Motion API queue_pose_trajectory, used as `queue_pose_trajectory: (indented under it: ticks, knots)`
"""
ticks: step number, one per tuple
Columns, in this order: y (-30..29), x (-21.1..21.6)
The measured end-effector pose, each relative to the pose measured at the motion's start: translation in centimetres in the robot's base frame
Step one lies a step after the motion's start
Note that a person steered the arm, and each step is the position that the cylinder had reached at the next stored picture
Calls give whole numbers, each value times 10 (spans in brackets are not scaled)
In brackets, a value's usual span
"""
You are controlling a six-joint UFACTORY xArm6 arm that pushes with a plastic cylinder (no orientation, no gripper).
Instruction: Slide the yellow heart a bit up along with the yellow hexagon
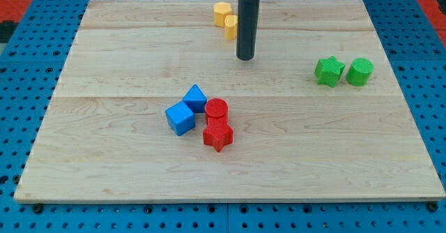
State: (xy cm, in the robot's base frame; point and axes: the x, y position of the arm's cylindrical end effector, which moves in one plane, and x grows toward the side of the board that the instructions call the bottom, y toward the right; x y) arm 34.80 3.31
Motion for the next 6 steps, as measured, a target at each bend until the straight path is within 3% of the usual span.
queue_pose_trajectory:
  ticks: [2, 3, 6]
  knots:
    - [29, 27]
    - [6, -35]
    - [-15, -51]
